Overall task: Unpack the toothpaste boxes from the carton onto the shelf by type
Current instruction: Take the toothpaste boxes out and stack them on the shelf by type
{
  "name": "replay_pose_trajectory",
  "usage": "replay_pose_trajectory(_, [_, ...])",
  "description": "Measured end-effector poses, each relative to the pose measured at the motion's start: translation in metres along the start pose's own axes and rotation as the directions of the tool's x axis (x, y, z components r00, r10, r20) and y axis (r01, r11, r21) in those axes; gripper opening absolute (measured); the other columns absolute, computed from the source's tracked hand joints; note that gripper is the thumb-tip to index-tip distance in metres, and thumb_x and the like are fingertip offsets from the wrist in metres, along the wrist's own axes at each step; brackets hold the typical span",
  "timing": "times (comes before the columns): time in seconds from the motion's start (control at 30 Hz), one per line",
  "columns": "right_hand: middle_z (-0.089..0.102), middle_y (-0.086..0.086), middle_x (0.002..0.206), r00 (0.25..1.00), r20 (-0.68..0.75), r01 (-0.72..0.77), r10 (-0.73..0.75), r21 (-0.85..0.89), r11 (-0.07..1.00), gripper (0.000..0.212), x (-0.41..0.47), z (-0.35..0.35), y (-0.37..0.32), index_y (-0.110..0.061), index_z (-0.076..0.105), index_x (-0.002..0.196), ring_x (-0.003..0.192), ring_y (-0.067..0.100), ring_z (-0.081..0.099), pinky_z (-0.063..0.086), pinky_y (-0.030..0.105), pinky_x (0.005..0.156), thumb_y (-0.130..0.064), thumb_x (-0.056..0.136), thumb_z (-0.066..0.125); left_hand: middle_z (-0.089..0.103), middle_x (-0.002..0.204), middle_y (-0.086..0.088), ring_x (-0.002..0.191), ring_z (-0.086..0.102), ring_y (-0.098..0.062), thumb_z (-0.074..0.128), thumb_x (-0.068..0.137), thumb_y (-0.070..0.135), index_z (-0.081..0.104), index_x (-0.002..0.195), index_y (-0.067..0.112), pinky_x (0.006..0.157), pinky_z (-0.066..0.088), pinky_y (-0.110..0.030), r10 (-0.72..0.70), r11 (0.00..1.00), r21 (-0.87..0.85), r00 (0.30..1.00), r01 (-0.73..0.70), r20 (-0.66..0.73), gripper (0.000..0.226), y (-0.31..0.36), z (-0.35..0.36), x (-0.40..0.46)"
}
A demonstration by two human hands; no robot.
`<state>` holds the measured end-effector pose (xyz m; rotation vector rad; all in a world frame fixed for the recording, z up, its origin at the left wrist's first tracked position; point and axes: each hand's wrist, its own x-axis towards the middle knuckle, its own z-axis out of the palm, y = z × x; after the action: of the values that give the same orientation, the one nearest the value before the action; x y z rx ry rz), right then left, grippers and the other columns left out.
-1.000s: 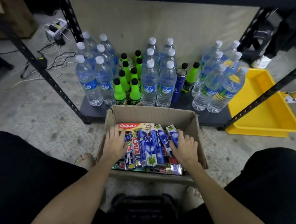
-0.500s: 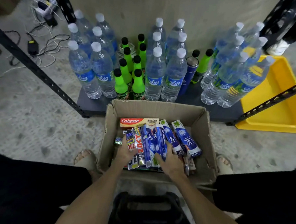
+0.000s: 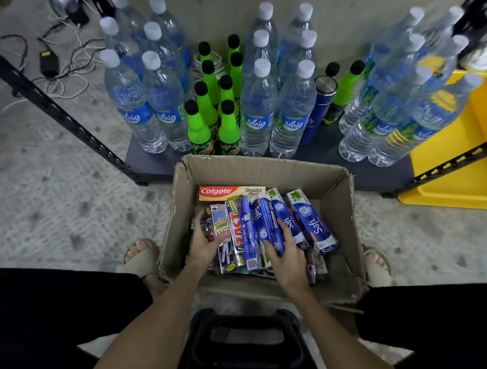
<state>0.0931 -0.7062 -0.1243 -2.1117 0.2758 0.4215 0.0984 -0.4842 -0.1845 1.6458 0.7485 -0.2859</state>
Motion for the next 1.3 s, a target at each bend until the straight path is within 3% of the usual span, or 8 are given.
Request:
replay_pose_trajectory(0.13, [0.060,-0.007,0.060,0.997,-0.004,0.072,-0.072,0.026,0.997,0.060,-0.003,-0.010,-0.006,-0.030,0.038,0.151,0.055,0.000,0.058,0.043,0.011,0.054,-0.033,0.097,0.065,0.070,0.108,-0.009,0.104,0.069,-0.030,0.083,0.083,0.019,0.038,0.145,0.044,0.089,0.058,-0.053,0.095,0.994,-0.055,0.995,-0.095,-0.005,0.081,0.022,-0.005,-0.012])
replay_pose_trajectory(0.23, [0.071,-0.011,0.082,0.991,-0.058,0.126,-0.123,0.049,0.991,0.061,-0.001,-0.020,-0.014,-0.034,0.042,0.149,0.069,-0.002,0.064,0.053,0.018,0.072,-0.038,0.095,0.067,0.069,0.108,-0.011,0.104,0.067,-0.034,0.081,0.085,0.022,0.049,0.139,0.043,0.089,0.058,-0.049,0.190,0.978,-0.080,0.982,-0.191,-0.020,0.067,0.045,-0.011,-0.018])
replay_pose_trajectory(0.4, [0.069,-0.017,0.117,0.966,-0.129,0.234,-0.223,0.080,0.969,0.062,0.004,-0.043,-0.035,-0.047,0.040,0.147,0.107,0.004,0.067,0.052,0.034,0.098,-0.047,0.092,0.067,0.071,0.108,-0.012,0.097,0.065,-0.009,0.073,0.091,0.019,0.058,0.136,0.032,0.082,0.052,-0.020,0.348,0.937,-0.033,0.936,-0.347,0.049,0.049,0.099,-0.023,-0.036])
replay_pose_trajectory(0.67, [0.070,-0.022,0.119,0.872,-0.155,0.473,-0.464,0.031,0.880,0.058,-0.007,-0.122,-0.113,-0.040,0.053,0.143,0.112,-0.016,0.058,0.043,0.007,0.092,-0.037,0.090,0.074,0.075,0.115,0.006,0.110,0.069,-0.020,0.068,0.093,0.021,0.063,0.134,0.027,0.093,0.056,-0.032,0.539,0.831,0.030,0.817,-0.556,0.204,0.042,0.201,-0.051,-0.072])
replay_pose_trajectory(0.8, [0.072,-0.018,0.097,0.821,-0.183,0.536,-0.540,-0.078,0.841,0.046,-0.017,-0.172,-0.155,-0.047,0.063,0.131,0.081,-0.019,0.055,0.045,0.014,0.073,-0.051,0.086,0.072,0.075,0.110,0.009,0.105,0.070,-0.017,0.067,0.095,0.020,0.064,0.131,0.037,0.088,0.056,-0.027,0.615,0.765,0.045,0.750,-0.642,0.243,0.040,0.258,-0.068,-0.098])
replay_pose_trajectory(0.97, [0.072,-0.020,0.113,0.746,-0.153,0.637,-0.648,-0.122,0.762,0.045,-0.038,-0.239,-0.213,-0.050,0.065,0.127,0.102,-0.003,0.067,0.055,0.025,0.080,-0.055,0.082,0.072,0.074,0.112,-0.001,0.103,0.072,-0.029,0.069,0.093,0.016,0.067,0.128,0.037,0.095,0.054,-0.055,0.720,0.647,0.074,0.640,-0.759,0.267,0.041,0.324,-0.095,-0.130])
replay_pose_trajectory(1.1, [0.072,-0.026,0.107,0.674,-0.158,0.707,-0.722,-0.146,0.692,0.042,-0.060,-0.287,-0.265,-0.049,0.067,0.123,0.097,-0.008,0.067,0.048,0.011,0.072,-0.047,0.082,0.073,0.071,0.115,-0.003,0.101,0.072,-0.018,0.075,0.088,0.027,0.067,0.126,0.040,0.098,0.053,-0.055,0.802,0.536,0.091,0.540,-0.839,0.254,0.041,0.387,-0.115,-0.165])
replay_pose_trajectory(1.3, [0.074,-0.016,0.111,0.624,-0.089,0.763,-0.776,-0.142,0.630,0.035,-0.074,-0.352,-0.326,-0.048,0.072,0.116,0.097,0.004,0.071,0.057,0.025,0.071,-0.043,0.081,0.075,0.074,0.105,-0.003,0.094,0.074,-0.027,0.078,0.086,0.014,0.065,0.123,0.039,0.096,0.055,-0.051,0.809,0.452,0.223,0.502,-0.864,0.305,0.047,0.466,-0.145,-0.205])
